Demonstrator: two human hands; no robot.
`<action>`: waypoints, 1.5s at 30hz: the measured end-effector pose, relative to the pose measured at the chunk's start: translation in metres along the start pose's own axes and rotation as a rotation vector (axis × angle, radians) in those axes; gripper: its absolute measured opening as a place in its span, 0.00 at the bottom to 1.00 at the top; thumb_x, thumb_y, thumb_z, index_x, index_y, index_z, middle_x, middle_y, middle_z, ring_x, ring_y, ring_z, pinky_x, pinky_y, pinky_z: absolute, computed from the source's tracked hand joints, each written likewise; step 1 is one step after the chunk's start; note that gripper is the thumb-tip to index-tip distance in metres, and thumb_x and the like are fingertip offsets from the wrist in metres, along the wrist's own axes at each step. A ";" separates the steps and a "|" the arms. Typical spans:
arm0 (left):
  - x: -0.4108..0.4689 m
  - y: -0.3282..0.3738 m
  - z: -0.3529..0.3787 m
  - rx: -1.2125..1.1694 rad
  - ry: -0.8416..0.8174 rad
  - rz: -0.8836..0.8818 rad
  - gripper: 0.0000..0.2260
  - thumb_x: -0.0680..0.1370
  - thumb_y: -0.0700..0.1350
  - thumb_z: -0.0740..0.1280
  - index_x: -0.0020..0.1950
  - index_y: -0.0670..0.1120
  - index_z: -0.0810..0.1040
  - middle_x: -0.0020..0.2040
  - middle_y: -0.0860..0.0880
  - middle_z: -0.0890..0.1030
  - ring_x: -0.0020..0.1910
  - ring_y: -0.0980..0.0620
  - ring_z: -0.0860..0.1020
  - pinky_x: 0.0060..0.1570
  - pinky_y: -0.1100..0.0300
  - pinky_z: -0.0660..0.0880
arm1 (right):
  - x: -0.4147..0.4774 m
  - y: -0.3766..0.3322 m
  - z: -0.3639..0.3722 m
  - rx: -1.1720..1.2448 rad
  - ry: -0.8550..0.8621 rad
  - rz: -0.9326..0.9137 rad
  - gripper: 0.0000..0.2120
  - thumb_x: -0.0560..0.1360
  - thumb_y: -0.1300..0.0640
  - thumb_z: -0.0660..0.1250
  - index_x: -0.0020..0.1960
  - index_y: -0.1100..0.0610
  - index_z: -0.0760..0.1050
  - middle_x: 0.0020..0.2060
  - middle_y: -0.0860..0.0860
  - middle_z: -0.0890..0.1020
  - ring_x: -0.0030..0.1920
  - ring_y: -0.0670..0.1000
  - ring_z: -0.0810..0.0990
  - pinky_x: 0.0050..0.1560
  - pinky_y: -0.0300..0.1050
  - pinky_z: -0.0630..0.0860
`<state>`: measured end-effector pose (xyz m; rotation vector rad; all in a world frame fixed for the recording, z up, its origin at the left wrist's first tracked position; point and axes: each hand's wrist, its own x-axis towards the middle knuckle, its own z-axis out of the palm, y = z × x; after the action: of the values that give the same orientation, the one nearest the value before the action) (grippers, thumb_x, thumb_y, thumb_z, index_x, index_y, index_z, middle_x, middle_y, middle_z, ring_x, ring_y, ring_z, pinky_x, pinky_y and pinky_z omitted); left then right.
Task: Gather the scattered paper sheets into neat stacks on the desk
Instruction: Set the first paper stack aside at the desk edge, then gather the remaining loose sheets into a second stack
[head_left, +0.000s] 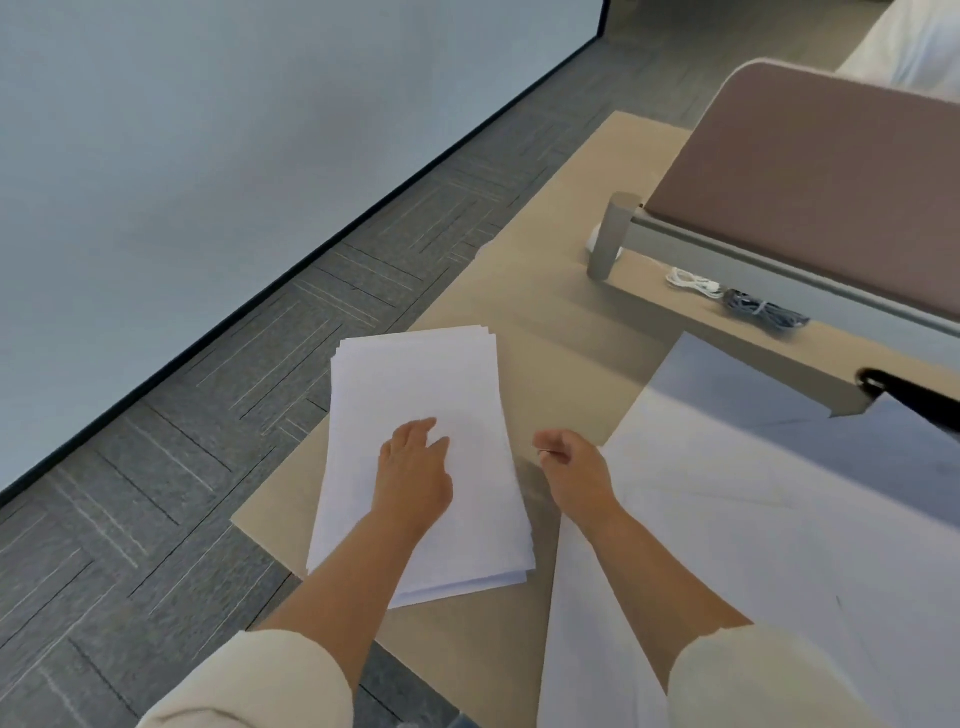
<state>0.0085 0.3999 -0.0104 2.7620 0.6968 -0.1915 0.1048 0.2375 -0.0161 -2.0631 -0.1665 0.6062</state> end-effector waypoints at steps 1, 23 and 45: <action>0.000 0.014 0.002 -0.058 -0.008 0.051 0.21 0.78 0.39 0.56 0.72 0.47 0.67 0.75 0.49 0.60 0.74 0.49 0.57 0.71 0.56 0.59 | -0.004 0.005 -0.011 0.001 0.048 -0.001 0.14 0.77 0.65 0.58 0.59 0.56 0.76 0.51 0.45 0.78 0.53 0.44 0.75 0.55 0.35 0.68; -0.073 0.202 0.068 -0.880 -0.303 -0.472 0.31 0.74 0.47 0.70 0.73 0.39 0.63 0.67 0.41 0.72 0.64 0.40 0.73 0.59 0.50 0.73 | -0.109 0.159 -0.194 0.061 0.421 0.373 0.27 0.70 0.60 0.70 0.67 0.56 0.66 0.64 0.54 0.71 0.64 0.56 0.71 0.63 0.51 0.70; -0.099 0.186 0.078 -0.293 -0.015 -0.372 0.27 0.77 0.49 0.65 0.70 0.35 0.64 0.69 0.37 0.65 0.69 0.38 0.64 0.67 0.52 0.59 | -0.115 0.158 -0.188 -0.057 0.072 0.280 0.18 0.72 0.64 0.65 0.62 0.57 0.74 0.44 0.49 0.78 0.43 0.49 0.76 0.43 0.38 0.70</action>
<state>0.0069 0.1756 -0.0201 2.3346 1.1327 -0.1694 0.0769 -0.0319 -0.0257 -2.1778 0.1514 0.7007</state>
